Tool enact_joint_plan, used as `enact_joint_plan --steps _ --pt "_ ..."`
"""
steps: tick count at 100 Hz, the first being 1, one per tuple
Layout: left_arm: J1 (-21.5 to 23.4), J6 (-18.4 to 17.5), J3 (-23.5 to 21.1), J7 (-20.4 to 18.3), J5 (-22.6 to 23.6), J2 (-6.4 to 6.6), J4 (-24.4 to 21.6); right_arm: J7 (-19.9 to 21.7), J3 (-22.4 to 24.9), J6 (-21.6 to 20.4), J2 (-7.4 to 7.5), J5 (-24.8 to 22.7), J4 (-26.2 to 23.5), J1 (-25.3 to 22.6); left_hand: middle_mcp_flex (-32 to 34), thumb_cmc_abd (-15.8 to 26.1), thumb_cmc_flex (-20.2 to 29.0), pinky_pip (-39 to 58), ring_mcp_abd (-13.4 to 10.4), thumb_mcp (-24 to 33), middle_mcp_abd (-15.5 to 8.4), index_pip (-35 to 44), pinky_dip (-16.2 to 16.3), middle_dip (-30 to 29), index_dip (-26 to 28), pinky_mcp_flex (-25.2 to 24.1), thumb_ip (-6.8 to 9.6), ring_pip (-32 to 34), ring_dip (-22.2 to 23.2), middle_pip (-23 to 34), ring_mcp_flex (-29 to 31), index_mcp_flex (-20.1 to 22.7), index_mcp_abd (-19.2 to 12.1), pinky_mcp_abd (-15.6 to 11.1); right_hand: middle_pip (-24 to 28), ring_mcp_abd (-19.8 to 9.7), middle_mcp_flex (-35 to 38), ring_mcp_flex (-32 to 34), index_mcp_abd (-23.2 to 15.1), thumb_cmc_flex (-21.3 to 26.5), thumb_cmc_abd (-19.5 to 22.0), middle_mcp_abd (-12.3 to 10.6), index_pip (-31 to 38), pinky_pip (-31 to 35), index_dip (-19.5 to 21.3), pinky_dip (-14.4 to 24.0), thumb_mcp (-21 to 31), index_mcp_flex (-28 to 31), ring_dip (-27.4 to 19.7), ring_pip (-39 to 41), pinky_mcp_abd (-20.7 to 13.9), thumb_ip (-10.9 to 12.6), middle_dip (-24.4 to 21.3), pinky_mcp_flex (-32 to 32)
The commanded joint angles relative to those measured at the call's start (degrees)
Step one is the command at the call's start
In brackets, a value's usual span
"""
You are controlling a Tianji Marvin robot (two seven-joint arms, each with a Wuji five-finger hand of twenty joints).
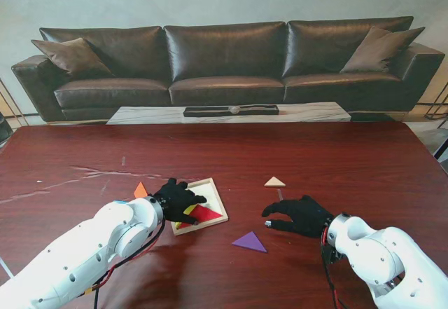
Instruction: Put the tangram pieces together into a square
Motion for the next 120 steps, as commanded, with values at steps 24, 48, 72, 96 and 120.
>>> enact_joint_plan --steps 24,48,72,96,120 --pt "1.0 1.3 -0.3 0.1 2.3 0.48 -0.7 0.4 -0.3 -0.2 0.19 0.2 -0.3 -0.3 0.1 0.0 1.8 -0.2 1.1 -0.6 1.7 -0.7 0.0 0.6 -0.1 0.2 3.32 -0.8 0.1 1.1 0.7 -0.8 0.8 1.5 -0.4 0.4 -1.4 -1.1 -0.8 -0.7 1.6 0.0 -0.6 0.0 0.4 -1.5 -0.2 -1.4 -0.2 -0.7 0.2 1.4 -0.4 -1.2" --pt "1.1 1.4 -0.4 0.8 3.5 0.58 -0.7 0.7 -0.3 -0.5 0.26 0.5 -0.4 -0.4 -2.5 -1.4 3.0 0.4 1.8 0.6 1.7 0.1 -0.1 0.7 0.0 0.3 3.37 -0.1 0.5 0.8 0.4 -0.6 0.6 1.5 -0.4 0.3 -1.4 -1.2 -0.8 -0.7 1.6 -0.1 -0.6 -0.1 0.4 -1.5 -0.3 -1.4 -0.2 -0.7 0.2 1.4 -0.4 -1.2" --pt "2.0 1.3 -1.7 1.3 4.5 0.55 -1.7 0.9 -0.4 -0.5 0.26 0.9 -0.5 -0.4 -3.6 -1.5 2.6 0.8 1.9 1.4 2.0 0.9 -0.3 0.5 0.1 0.2 3.18 0.2 0.5 0.5 0.3 -0.4 0.4 1.4 -0.4 0.4 -1.4 -1.3 -0.8 -0.8 1.6 -0.1 -0.6 -0.1 0.4 -1.5 -0.3 -1.4 -0.2 -0.8 0.2 1.4 -0.5 -1.2" --pt "5.0 1.3 -5.5 1.7 7.5 0.54 -5.4 0.9 -0.4 -1.9 0.32 0.7 -1.3 0.1 -4.1 -1.3 1.8 0.7 2.0 1.7 2.0 1.7 -0.7 0.3 0.3 0.0 2.97 0.0 0.4 0.2 0.2 0.5 0.4 1.5 -0.5 0.3 -1.4 -1.3 -0.9 -0.9 1.4 -0.3 -0.7 -0.1 0.5 -1.5 -0.3 -1.4 -0.3 -0.8 0.2 1.4 -0.5 -1.2" --pt "9.3 1.4 -9.6 -0.1 10.3 0.7 -9.9 0.6 -0.7 -4.4 0.4 0.0 -1.9 1.2 -7.4 -0.7 1.0 -0.4 2.5 1.4 2.6 1.7 -1.4 -0.3 0.2 -0.5 2.79 -1.6 -0.6 -1.2 -0.6 0.3 0.9 1.8 -0.8 -0.3 -2.4 -2.2 -1.3 -0.9 0.4 -0.4 -0.8 -0.4 0.5 -1.7 -0.4 -1.9 -0.4 -1.2 0.0 1.4 -0.6 -1.5"
